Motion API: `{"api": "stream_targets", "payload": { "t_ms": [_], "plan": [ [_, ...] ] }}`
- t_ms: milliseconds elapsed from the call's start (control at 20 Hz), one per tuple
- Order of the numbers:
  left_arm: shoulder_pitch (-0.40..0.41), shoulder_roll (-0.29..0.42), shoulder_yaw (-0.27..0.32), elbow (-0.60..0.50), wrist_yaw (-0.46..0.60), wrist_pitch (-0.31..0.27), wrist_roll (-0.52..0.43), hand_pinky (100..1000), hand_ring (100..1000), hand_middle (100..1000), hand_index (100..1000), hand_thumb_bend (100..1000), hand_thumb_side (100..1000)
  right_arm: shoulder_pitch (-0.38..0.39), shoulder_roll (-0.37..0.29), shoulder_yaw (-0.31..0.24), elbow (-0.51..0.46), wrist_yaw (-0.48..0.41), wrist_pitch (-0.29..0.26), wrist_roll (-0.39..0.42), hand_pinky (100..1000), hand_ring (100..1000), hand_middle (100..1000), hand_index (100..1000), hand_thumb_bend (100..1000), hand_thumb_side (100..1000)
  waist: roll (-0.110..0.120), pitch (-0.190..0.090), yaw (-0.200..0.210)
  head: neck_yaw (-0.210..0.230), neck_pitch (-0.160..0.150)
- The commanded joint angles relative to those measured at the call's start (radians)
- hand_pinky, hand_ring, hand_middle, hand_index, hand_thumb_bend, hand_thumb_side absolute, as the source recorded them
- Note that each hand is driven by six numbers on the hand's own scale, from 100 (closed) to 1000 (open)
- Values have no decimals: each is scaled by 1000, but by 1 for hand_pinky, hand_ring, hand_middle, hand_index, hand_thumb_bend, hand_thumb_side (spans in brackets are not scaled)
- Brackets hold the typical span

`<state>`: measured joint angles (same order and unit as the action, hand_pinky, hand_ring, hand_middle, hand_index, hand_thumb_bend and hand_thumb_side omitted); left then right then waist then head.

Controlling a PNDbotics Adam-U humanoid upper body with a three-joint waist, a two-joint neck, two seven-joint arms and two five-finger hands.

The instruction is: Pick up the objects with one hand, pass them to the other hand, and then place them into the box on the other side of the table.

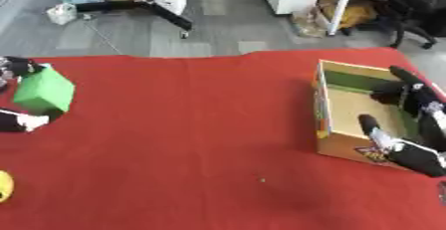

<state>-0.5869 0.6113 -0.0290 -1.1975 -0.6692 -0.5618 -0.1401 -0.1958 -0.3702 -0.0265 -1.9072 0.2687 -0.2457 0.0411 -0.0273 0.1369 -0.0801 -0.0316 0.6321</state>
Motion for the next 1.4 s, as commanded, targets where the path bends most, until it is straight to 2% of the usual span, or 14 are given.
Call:
{"api": "stream_targets", "payload": {
  "t_ms": [50, 350, 550, 800, 1050, 1250, 1400],
  "plan": [
    [16, -51, -32, -102, 56, 33, -12, 691, 660, 603, 670, 353, 464, -32, -53, 9, -68, 55, -7, -4, 764, 706, 678, 968, 346, 292, -6, -33, 5, -7, 5],
    [86, -175, -62, -228, 150, 126, -103, 689, 675, 615, 678, 368, 504, -106, -85, 33, -92, 149, -57, -31, 673, 601, 564, 967, 390, 300, -14, -29, 14, -8, 4],
    [90, -211, -97, -257, 213, 189, -166, 688, 677, 617, 679, 376, 517, -149, -98, 72, -93, 212, -111, -41, 618, 545, 501, 961, 399, 295, -16, -26, 21, -6, 2],
    [72, -213, -165, -283, 290, 265, -243, 687, 679, 619, 681, 392, 526, -201, -112, 159, -93, 289, -180, -33, 574, 503, 443, 943, 405, 291, -16, -24, 27, -6, -2],
    [28, -182, -247, -300, 365, 340, -318, 689, 681, 620, 683, 388, 520, -247, -134, 240, -93, 363, -252, -21, 544, 478, 411, 926, 409, 289, -14, -22, 28, -9, -3],
    [-22, -147, -325, -313, 425, 395, -378, 693, 690, 623, 687, 353, 533, -265, -143, 279, -93, 423, -292, -15, 517, 457, 388, 901, 409, 287, -13, -21, 27, -11, -1],
    [-58, -132, -359, -329, 469, 435, -422, 696, 694, 624, 688, 335, 539, -278, -149, 305, -93, 447, -320, -2, 510, 451, 387, 903, 408, 283, -13, -20, 27, -14, 0]
  ]
}}
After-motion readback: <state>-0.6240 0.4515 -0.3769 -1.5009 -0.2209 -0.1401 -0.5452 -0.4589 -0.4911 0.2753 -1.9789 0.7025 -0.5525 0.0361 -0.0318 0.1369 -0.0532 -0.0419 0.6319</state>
